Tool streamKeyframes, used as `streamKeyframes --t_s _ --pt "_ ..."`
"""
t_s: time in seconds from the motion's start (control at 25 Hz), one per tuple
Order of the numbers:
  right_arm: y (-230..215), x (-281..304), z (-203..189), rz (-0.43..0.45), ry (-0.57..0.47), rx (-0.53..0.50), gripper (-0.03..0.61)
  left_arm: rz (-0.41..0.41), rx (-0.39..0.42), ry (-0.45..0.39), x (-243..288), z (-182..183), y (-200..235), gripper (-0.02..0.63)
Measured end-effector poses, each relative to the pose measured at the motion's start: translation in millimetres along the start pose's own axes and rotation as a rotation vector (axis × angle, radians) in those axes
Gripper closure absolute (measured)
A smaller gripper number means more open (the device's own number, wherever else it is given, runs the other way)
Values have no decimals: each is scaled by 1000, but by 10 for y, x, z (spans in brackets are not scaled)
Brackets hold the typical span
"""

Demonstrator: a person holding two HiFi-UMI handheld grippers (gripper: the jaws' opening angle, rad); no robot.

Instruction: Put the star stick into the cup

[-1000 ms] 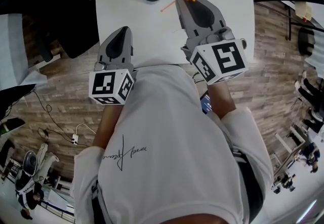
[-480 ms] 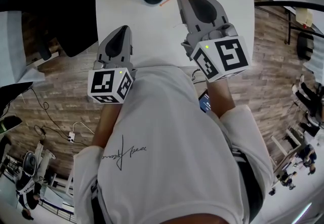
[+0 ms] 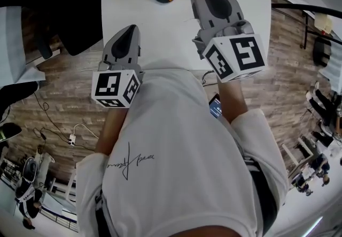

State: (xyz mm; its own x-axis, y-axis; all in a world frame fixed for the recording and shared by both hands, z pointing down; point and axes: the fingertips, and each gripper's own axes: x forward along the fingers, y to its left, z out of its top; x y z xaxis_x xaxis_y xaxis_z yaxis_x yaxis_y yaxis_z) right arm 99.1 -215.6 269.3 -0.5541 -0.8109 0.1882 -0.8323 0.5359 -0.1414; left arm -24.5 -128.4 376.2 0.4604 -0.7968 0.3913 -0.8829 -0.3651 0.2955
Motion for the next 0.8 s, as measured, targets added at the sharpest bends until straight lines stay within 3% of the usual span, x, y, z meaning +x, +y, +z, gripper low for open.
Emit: streamKeyframes --t_s 0.8 --pt "-123 221 -186 3 32 34 563 -2 -14 47 94 -72 35 604"
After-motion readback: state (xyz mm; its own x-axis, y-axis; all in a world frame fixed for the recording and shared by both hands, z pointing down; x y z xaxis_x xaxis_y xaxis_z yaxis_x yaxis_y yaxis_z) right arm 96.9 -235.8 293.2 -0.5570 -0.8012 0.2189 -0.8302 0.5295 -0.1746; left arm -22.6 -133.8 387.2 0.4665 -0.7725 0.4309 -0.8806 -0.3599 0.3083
